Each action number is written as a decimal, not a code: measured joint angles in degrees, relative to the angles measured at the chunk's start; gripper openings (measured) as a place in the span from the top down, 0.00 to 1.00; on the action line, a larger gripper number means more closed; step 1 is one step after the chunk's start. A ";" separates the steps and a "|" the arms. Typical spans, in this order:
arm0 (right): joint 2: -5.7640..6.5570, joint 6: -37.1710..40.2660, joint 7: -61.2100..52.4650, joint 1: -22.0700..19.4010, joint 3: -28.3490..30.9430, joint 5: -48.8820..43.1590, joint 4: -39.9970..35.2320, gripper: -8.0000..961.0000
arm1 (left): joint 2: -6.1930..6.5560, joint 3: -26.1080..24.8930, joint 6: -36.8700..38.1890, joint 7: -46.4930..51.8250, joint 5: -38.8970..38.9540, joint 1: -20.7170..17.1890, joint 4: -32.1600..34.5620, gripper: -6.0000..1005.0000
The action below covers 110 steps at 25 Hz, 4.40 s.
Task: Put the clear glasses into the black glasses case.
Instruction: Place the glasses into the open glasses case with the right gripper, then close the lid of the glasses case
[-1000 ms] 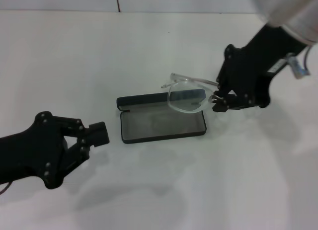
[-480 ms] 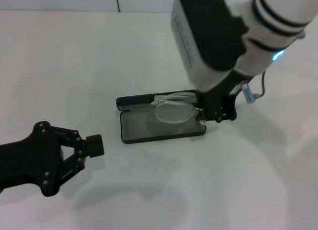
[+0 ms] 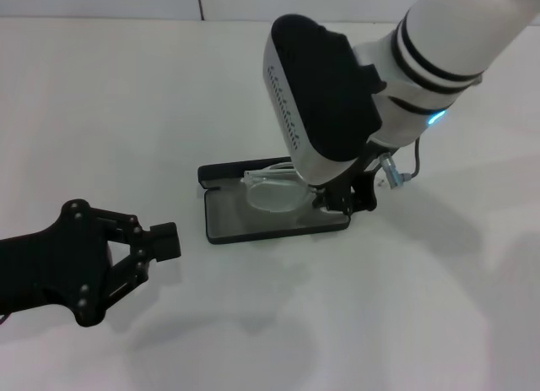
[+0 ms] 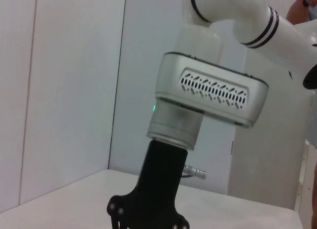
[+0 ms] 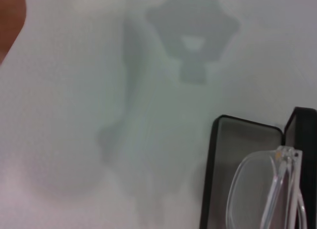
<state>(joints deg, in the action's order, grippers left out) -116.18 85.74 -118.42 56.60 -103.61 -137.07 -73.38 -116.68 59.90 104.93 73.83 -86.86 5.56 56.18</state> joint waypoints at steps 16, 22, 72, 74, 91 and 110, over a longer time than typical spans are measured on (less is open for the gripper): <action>0.00 -5.98 -0.99 0.03 -3.49 0.79 2.22 0.89 | -0.85 -1.28 0.02 0.47 -1.30 0.42 -0.04 0.94; -0.01 -6.30 -1.37 0.13 -4.08 0.35 2.77 0.89 | -1.04 -1.28 -0.02 0.60 -1.30 0.51 -0.01 0.94; 0.00 -10.96 -3.62 -1.06 -9.56 -0.91 2.97 0.88 | -1.53 -1.36 -0.52 0.62 -1.82 1.82 -0.80 0.94; 0.00 -11.02 -3.61 -1.08 -9.48 -0.81 2.93 0.88 | -1.53 -1.37 -0.52 0.62 -1.85 1.83 -0.82 0.94; -0.01 -11.73 -3.97 -1.39 -8.70 0.10 2.88 0.84 | -1.62 -1.36 -0.52 0.62 -1.97 1.38 -0.90 0.94; 0.00 -12.27 -3.61 -13.44 -3.86 0.63 -10.03 0.79 | -2.67 -5.93 -0.06 0.32 -1.24 1.20 -0.89 0.94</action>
<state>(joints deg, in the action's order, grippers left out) -116.18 73.47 -122.03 43.16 -107.47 -136.44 -83.41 -119.35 53.97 104.87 74.15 -88.10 6.76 55.29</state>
